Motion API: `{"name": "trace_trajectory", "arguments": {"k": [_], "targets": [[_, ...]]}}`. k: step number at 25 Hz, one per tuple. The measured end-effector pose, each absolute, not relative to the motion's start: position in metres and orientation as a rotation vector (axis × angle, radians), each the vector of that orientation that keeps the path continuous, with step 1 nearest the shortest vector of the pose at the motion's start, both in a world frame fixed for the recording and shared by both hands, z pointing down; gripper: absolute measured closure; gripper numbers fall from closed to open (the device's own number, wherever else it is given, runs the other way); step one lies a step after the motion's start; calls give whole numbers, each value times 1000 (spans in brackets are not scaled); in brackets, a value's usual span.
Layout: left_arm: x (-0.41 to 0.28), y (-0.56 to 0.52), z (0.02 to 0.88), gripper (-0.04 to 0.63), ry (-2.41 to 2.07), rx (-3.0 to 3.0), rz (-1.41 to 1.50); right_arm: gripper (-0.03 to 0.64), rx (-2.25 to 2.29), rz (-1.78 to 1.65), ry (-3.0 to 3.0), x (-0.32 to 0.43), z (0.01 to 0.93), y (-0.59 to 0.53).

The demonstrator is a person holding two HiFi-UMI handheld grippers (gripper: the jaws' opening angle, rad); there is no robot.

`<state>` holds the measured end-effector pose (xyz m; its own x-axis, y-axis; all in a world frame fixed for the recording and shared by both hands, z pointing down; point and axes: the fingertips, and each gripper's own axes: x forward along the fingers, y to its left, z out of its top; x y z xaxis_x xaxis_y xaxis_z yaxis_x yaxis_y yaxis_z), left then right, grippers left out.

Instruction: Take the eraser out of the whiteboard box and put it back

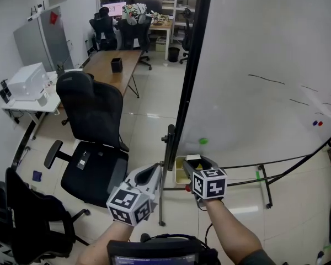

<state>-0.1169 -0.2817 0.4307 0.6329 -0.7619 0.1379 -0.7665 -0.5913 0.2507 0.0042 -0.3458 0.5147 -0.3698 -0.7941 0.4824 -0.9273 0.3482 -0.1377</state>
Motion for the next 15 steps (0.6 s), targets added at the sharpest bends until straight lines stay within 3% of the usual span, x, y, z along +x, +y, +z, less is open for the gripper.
{"name": "trace_trajectory", "arguments": {"k": [15], "targets": [[-105,-276,429,558,-1159,2592,29,334,1511,670,-2158,7,530,-344]]}}
